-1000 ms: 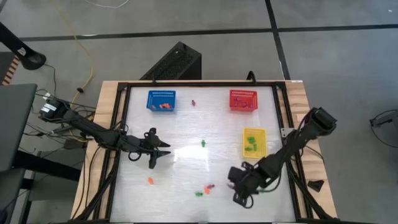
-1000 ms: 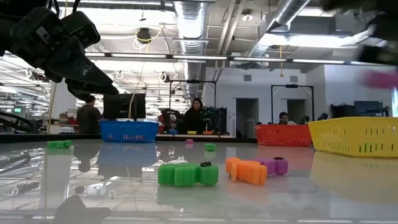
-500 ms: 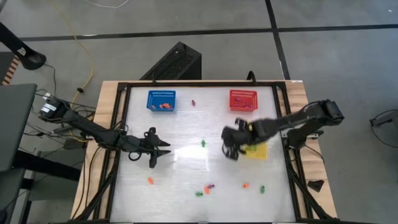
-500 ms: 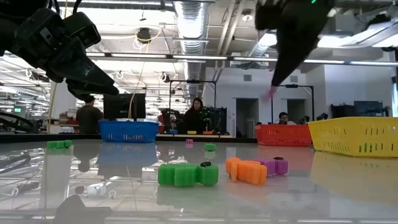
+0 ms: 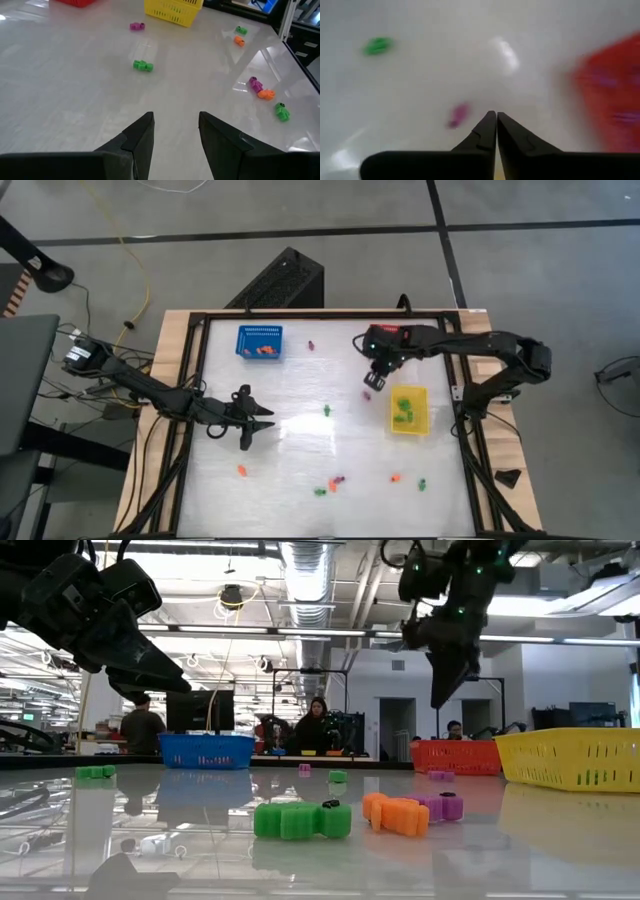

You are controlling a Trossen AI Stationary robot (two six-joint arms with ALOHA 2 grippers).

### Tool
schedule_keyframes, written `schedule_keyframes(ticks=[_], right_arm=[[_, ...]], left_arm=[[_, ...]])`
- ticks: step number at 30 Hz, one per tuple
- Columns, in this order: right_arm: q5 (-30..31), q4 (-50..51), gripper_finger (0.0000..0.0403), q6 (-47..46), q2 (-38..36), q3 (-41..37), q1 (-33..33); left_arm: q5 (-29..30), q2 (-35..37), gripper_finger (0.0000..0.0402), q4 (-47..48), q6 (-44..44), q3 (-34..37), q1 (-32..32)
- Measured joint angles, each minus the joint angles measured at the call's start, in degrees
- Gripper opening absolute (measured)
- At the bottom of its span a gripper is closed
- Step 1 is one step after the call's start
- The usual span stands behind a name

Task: Sort Halloween decoration
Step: Put the purple skeleton toy into the red bin

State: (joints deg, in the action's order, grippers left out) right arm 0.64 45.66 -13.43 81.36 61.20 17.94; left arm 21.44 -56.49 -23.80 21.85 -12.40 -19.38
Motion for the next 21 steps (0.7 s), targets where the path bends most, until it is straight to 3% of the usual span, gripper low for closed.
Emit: schedule_keyframes(ticks=[2,4,11,16,21], right_arm=[[-5.09,-3.01,0.0055,-1.71,0.00,-1.98,-0.85],[-5.83,-5.73,0.0061,-5.38,0.00,-3.81,-2.78],[-5.30,-10.52,0.0065,-15.84,0.50,-7.57,-9.16],[-3.19,-13.37,0.0071,-21.51,0.48,-8.30,-9.65],[0.25,-12.71,0.0105,-25.51,0.48,-8.30,-9.60]], left_arm=[[-0.01,0.00,0.0144,0.08,0.00,0.00,0.00],[-0.01,0.00,0.0144,0.12,-0.12,0.00,0.00],[0.31,0.00,0.0144,0.54,-0.16,0.00,0.00],[0.51,0.01,0.0144,0.49,-0.30,0.00,0.00],[0.51,0.00,0.0144,0.43,-0.11,0.00,0.00]])
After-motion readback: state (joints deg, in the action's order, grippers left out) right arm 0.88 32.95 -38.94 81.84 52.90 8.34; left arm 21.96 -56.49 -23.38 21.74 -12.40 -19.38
